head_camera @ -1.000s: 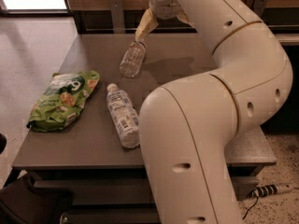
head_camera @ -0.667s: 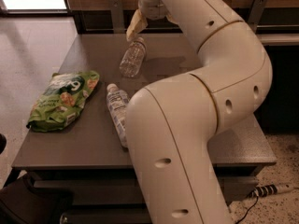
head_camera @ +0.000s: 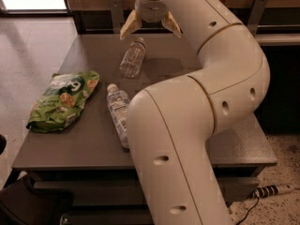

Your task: Place water bottle upright

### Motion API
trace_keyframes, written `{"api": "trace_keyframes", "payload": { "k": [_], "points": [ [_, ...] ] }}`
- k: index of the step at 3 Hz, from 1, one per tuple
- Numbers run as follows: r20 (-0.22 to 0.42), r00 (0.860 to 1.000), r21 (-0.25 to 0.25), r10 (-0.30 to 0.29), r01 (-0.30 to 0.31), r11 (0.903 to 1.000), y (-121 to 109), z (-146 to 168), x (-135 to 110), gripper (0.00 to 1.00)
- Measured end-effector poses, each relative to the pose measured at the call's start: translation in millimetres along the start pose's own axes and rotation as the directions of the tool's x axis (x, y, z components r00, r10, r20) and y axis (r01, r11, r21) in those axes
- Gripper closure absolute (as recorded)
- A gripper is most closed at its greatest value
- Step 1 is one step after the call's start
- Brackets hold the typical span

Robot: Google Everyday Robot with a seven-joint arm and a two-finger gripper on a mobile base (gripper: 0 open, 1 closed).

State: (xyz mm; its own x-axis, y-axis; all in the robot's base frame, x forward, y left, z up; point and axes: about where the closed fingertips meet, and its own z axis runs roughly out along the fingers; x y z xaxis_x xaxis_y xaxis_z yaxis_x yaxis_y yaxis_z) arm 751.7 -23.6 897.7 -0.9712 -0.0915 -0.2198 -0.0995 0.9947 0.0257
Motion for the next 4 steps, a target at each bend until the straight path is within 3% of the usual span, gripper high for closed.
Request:
{"api": "trace_keyframes", "payload": {
  "k": [2,4],
  "points": [
    [-0.051,0.995,-0.067,0.084,-0.087,0.9939,3,16,6,0.0],
    [-0.095,0.993,-0.114,0.07,-0.081,0.9902,21,39,6,0.0]
  ]
}}
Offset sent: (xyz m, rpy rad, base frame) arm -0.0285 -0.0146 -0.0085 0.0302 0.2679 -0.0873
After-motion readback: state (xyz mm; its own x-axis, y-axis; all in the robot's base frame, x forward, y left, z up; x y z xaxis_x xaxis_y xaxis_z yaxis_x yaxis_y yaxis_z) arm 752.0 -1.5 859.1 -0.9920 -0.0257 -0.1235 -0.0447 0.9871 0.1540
